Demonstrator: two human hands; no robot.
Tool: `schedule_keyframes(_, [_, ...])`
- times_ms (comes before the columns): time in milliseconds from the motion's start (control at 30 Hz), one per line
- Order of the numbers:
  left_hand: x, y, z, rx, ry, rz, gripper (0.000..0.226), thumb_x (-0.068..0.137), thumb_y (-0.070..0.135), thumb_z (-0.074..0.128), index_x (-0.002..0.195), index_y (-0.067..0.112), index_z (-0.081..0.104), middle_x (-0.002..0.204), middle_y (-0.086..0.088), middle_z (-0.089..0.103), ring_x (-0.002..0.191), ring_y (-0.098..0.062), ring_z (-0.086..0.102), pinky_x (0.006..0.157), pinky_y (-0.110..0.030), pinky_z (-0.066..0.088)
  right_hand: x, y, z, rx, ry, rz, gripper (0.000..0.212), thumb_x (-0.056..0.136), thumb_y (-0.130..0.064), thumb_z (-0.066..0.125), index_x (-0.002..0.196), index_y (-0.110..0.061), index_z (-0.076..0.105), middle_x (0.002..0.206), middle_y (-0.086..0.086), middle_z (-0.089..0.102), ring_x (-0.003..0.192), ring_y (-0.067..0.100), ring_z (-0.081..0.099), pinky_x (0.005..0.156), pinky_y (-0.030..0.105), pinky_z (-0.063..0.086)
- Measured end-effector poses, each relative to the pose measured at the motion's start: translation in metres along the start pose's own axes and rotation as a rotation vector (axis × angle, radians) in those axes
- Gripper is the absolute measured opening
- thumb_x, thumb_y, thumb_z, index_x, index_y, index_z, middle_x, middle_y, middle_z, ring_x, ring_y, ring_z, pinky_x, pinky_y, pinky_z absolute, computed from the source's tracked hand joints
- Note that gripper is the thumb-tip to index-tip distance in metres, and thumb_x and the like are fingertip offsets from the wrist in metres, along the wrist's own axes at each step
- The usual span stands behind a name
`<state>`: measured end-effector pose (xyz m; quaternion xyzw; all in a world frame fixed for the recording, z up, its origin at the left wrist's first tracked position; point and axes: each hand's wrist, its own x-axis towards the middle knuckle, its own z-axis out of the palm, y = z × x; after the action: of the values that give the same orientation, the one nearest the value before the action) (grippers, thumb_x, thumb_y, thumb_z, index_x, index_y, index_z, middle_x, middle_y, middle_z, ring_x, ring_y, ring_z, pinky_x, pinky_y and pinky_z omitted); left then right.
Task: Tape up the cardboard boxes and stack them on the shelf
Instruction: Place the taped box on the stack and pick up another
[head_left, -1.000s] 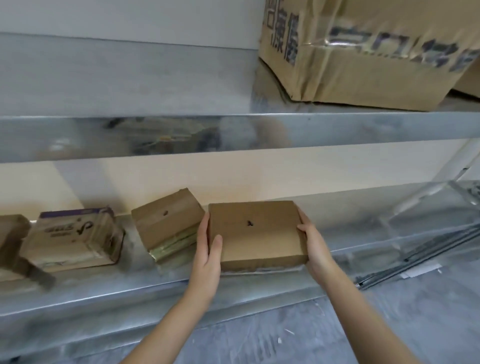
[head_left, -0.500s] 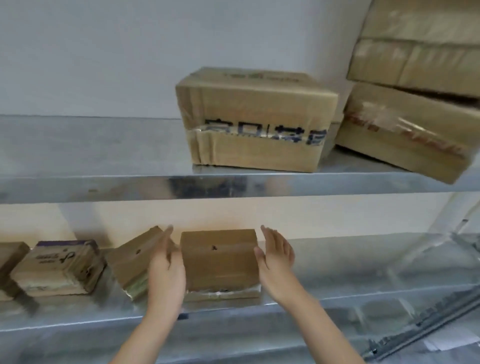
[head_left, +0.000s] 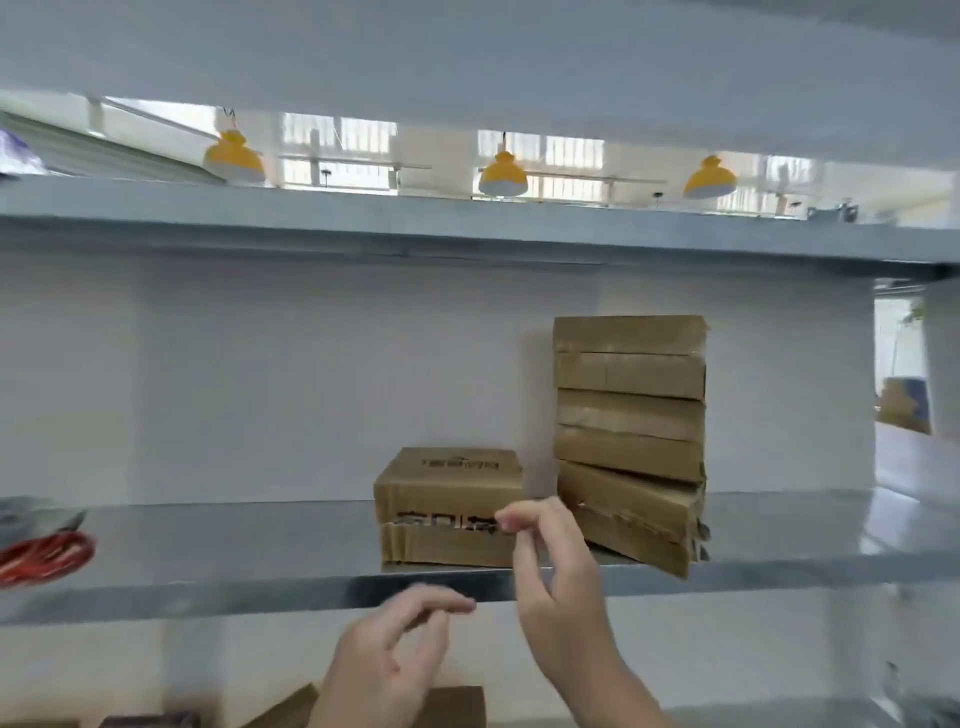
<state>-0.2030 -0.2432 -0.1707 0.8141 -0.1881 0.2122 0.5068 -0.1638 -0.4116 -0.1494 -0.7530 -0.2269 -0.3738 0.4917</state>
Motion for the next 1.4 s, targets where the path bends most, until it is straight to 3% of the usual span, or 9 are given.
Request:
schedule_keyframes(67, [0.014, 0.013, -0.015, -0.078, 0.309, 0.09, 0.032, 0.097, 0.007, 0.056, 0.103, 0.035, 0.07, 0.101, 0.025, 0.069, 0.089, 0.007, 0.062, 0.078, -0.006, 0.044, 0.025, -0.005, -0.014, -0.029, 0.107, 0.1, 0.02, 0.103, -0.015, 0.045, 0.115, -0.028, 0.054, 0.113, -0.013, 0.052, 0.11, 0.006, 0.052, 0.096, 0.024, 0.046])
schedule_keyframes(167, [0.057, 0.016, -0.028, -0.086, 0.483, 0.008, 0.03, 0.102, 0.013, 0.051, 0.127, 0.029, 0.054, 0.126, 0.017, 0.054, 0.116, 0.005, 0.047, 0.107, -0.018, 0.035, 0.054, 0.0, -0.016, -0.002, 0.007, 0.385, 0.039, 0.105, -0.034, 0.041, 0.142, -0.022, 0.038, 0.14, -0.003, 0.038, 0.132, 0.014, 0.041, 0.113, 0.036, 0.037])
schedule_keyframes(300, [0.105, 0.005, -0.027, -0.168, 0.343, -0.289, 0.058, 0.105, 0.04, 0.044, 0.154, 0.012, 0.03, 0.159, -0.005, 0.033, 0.146, -0.023, 0.031, 0.117, -0.036, 0.024, 0.068, -0.01, -0.007, 0.08, -0.213, 0.605, 0.061, 0.106, -0.052, 0.027, 0.157, -0.019, 0.022, 0.162, -0.001, 0.023, 0.148, 0.019, 0.026, 0.117, 0.036, 0.024])
schedule_keyframes(600, [0.12, -0.017, -0.019, -0.348, 0.218, -0.549, 0.068, 0.103, 0.054, 0.038, 0.155, 0.012, 0.029, 0.158, -0.01, 0.036, 0.144, -0.031, 0.035, 0.116, -0.043, 0.028, 0.075, 0.002, 0.018, 0.094, -0.266, 0.795, 0.07, 0.102, -0.061, 0.023, 0.158, -0.019, 0.02, 0.162, 0.004, 0.028, 0.148, 0.025, 0.028, 0.12, 0.041, 0.023])
schedule_keyframes(900, [0.069, -0.013, -0.064, -0.46, 0.372, -0.422, 0.055, 0.1, 0.056, 0.04, 0.147, 0.028, 0.043, 0.142, 0.01, 0.049, 0.137, -0.018, 0.04, 0.109, -0.04, 0.033, 0.054, -0.031, 0.058, 0.228, -0.152, 0.599, 0.06, 0.101, -0.057, 0.033, 0.157, -0.038, 0.02, 0.159, -0.01, 0.033, 0.146, 0.018, 0.03, 0.115, 0.039, 0.028])
schedule_keyframes(1033, [0.029, -0.015, -0.127, -0.472, 0.436, -0.304, 0.047, 0.099, 0.056, 0.041, 0.141, 0.037, 0.048, 0.128, 0.017, 0.058, 0.123, -0.008, 0.048, 0.098, -0.026, 0.034, 0.038, -0.077, 0.101, 0.33, -0.213, 0.468, 0.053, 0.102, -0.052, 0.034, 0.153, -0.047, 0.02, 0.124, -0.037, 0.044, 0.116, -0.007, 0.042, 0.1, 0.024, 0.031])
schedule_keyframes(1133, [0.002, -0.028, -0.188, -0.451, 0.507, -0.293, 0.032, 0.099, 0.052, 0.044, 0.129, 0.044, 0.052, 0.114, 0.027, 0.059, 0.107, 0.008, 0.051, 0.082, -0.013, 0.037, 0.026, -0.107, 0.153, 0.39, -0.289, 0.412, 0.053, 0.101, -0.053, 0.036, 0.151, -0.05, 0.021, 0.122, -0.041, 0.044, 0.105, -0.021, 0.042, 0.086, 0.01, 0.035])
schedule_keyframes(1300, [-0.043, -0.066, -0.308, -0.3, 0.613, -0.272, 0.045, 0.097, 0.052, 0.045, 0.137, 0.034, 0.053, 0.117, 0.027, 0.062, 0.102, 0.019, 0.055, 0.082, -0.009, 0.039, 0.014, -0.168, 0.263, 0.468, -0.453, 0.375, 0.055, 0.098, -0.056, 0.039, 0.15, -0.05, 0.023, 0.13, -0.04, 0.045, 0.111, -0.024, 0.04, 0.084, 0.008, 0.036])
schedule_keyframes(1400, [-0.067, -0.093, -0.384, -0.233, 0.668, -0.281, 0.05, 0.096, 0.055, 0.042, 0.143, 0.041, 0.045, 0.132, 0.022, 0.057, 0.12, 0.004, 0.051, 0.098, -0.018, 0.036, 0.008, -0.206, 0.335, 0.498, -0.52, 0.359, 0.06, 0.094, -0.059, 0.041, 0.15, -0.047, 0.022, 0.134, -0.037, 0.044, 0.12, -0.019, 0.041, 0.091, 0.011, 0.037])
